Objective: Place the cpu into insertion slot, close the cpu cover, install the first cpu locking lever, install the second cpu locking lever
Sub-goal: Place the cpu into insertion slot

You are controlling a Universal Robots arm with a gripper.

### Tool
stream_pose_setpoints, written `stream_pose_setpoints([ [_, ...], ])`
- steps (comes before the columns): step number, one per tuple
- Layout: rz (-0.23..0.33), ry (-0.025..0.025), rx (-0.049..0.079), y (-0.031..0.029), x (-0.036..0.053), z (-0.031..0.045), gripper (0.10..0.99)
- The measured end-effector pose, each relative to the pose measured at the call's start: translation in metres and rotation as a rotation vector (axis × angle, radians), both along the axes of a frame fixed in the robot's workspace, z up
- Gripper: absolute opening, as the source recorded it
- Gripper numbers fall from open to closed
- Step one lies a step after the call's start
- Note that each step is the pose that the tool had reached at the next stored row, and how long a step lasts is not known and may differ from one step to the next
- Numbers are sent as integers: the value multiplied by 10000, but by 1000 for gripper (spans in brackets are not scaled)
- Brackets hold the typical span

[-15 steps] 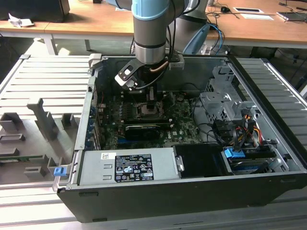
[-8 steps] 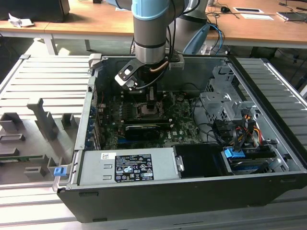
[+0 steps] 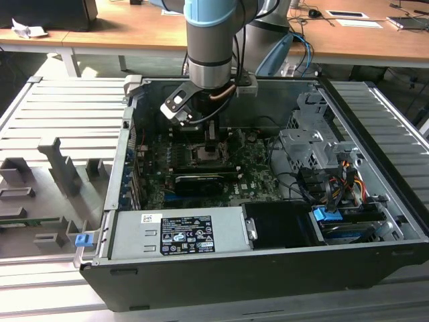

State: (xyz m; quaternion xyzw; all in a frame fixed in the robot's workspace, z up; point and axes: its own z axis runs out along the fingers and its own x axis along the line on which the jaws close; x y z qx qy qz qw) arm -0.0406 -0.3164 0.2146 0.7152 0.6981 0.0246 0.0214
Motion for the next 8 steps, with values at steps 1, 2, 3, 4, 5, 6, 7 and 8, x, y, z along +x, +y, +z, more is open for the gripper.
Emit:
stream_pose_setpoints([
  [1,0,1,-1,0,0,3,106],
  [2,0,1,0,0,0,4,106],
  [3,-1,0,1,0,0,5,106],
  [4,-1,0,1,0,0,6,106],
  [5,-1,0,0,0,0,7,106],
  [6,-1,0,0,0,0,8,106],
  [7,-2,1,0,0,0,10,106],
  [8,-1,1,0,0,0,13,106],
])
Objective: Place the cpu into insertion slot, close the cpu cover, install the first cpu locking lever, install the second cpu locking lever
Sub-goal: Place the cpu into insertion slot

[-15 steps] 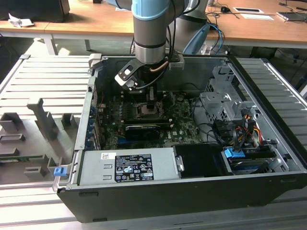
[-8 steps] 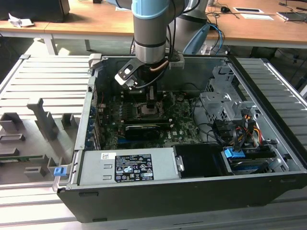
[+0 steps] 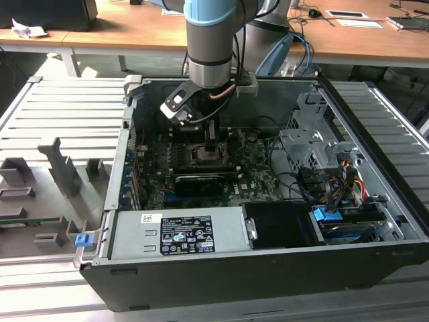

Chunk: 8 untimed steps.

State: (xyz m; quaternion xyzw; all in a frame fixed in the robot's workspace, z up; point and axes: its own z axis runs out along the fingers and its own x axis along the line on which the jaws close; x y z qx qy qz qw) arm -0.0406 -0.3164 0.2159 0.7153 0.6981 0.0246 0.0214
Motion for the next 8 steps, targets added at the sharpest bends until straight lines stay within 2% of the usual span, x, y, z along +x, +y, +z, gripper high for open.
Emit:
stream_pose_setpoints([
  [8,-1,0,1,0,0,14,106],
])
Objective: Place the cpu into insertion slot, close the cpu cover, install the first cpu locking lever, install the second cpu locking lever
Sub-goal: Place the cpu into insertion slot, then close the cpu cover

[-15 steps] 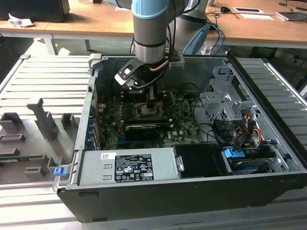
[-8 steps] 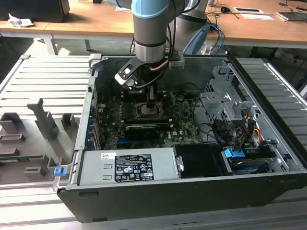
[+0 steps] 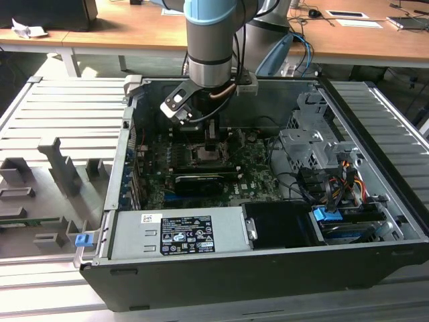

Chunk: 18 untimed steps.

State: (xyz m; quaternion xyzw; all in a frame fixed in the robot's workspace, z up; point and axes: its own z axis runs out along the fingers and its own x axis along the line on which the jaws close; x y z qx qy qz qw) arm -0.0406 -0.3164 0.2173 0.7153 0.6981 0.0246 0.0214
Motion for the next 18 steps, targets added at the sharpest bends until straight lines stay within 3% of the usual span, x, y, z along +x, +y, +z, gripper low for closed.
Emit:
stream_pose_setpoints([
  [18,-27,1,-1,0,0,64,106],
])
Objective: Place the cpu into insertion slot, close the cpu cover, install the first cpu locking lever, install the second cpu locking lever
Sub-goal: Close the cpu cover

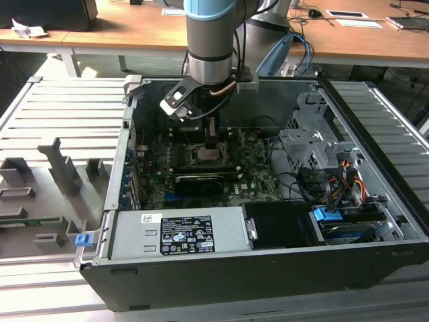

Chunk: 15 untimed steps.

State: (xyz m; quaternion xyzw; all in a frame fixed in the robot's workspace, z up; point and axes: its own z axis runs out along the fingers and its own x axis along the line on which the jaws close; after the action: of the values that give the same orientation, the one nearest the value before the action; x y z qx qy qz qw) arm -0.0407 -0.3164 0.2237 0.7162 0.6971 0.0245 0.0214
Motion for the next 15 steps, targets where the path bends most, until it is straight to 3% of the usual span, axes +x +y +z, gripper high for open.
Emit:
stream_pose_setpoints([
  [15,-34,0,9,0,0,59,106],
])
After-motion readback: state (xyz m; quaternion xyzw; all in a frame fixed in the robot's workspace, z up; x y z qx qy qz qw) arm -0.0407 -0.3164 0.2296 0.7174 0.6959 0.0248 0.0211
